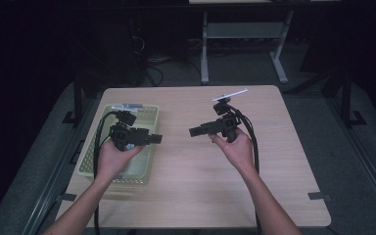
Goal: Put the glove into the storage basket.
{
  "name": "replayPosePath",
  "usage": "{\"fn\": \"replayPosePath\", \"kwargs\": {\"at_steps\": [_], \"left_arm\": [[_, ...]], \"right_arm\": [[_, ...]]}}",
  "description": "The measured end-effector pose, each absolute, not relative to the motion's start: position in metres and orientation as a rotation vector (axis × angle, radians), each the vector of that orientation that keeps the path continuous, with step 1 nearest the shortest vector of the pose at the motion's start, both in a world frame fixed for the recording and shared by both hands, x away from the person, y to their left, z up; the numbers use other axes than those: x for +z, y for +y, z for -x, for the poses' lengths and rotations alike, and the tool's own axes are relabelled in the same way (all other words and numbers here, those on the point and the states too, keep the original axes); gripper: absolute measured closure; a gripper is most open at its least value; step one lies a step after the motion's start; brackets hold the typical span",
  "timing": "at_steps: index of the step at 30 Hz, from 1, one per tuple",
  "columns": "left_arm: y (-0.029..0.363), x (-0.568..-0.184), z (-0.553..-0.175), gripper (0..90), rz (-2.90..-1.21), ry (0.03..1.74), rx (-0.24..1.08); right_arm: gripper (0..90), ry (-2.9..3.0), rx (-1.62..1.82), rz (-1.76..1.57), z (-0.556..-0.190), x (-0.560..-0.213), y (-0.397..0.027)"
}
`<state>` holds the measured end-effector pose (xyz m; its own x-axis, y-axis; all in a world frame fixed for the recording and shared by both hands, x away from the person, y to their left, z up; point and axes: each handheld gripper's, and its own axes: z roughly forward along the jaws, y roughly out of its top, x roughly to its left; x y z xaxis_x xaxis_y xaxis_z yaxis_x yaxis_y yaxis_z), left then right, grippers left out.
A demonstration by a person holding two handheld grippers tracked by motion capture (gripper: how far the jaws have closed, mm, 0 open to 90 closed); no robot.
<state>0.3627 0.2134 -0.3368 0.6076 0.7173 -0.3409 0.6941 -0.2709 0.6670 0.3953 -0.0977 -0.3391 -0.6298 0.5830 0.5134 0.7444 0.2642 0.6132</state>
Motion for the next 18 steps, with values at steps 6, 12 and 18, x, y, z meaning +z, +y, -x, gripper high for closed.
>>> {"fn": "replayPosePath", "kwargs": {"at_steps": [6, 12, 18], "left_arm": [[0.202, -0.338, -0.361, 26.4, -2.036, 1.107, 0.092], [0.192, -0.339, -0.362, 25.1, -2.046, 1.086, 0.066], [0.184, -0.339, -0.361, 24.9, -2.038, 1.078, 0.046]], "right_arm": [[32.3, -2.331, -1.294, 1.299, -0.392, -0.34, -0.113], [32.3, -2.324, -1.291, 1.324, -0.391, -0.344, -0.127], [31.8, -2.328, -1.285, 1.343, -0.389, -0.346, -0.138]]}}
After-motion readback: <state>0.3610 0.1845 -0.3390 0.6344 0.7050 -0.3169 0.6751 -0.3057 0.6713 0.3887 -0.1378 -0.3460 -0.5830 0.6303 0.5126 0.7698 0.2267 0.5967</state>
